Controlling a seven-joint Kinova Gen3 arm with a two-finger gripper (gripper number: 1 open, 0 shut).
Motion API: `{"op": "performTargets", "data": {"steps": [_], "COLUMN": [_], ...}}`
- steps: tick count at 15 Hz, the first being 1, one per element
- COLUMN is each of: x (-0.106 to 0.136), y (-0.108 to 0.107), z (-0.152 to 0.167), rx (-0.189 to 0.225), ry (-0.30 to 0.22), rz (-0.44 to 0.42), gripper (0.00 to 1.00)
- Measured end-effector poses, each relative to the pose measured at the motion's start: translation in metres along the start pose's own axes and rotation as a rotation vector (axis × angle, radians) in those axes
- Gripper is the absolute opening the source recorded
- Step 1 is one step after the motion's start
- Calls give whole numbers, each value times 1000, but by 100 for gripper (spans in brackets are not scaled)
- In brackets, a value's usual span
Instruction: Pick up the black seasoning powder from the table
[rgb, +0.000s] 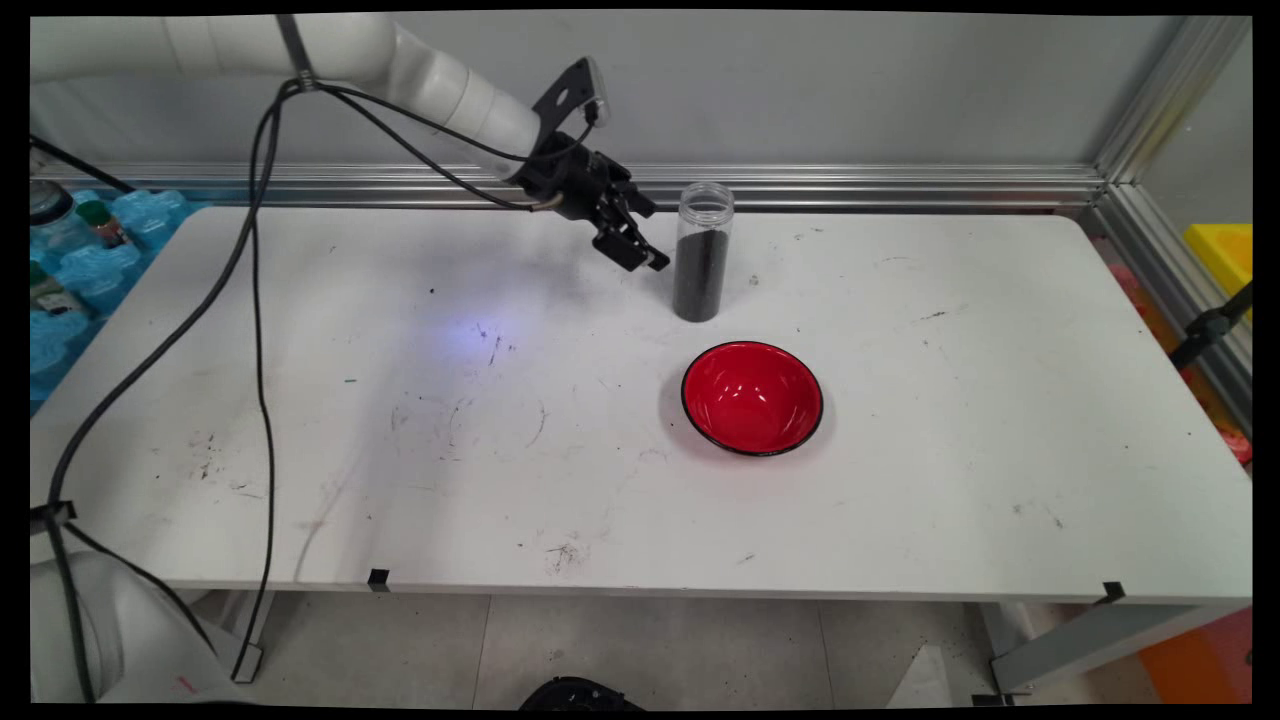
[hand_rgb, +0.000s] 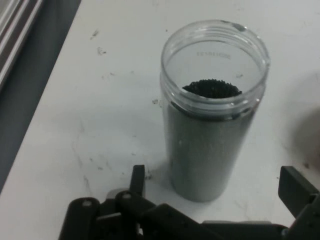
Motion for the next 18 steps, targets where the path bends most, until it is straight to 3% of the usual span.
{"op": "performTargets", "data": {"steps": [18], "x": [-6], "y": [-24], "z": [67], "rx": [-88], "ry": [26], "rz": [-23], "gripper": [100]}}
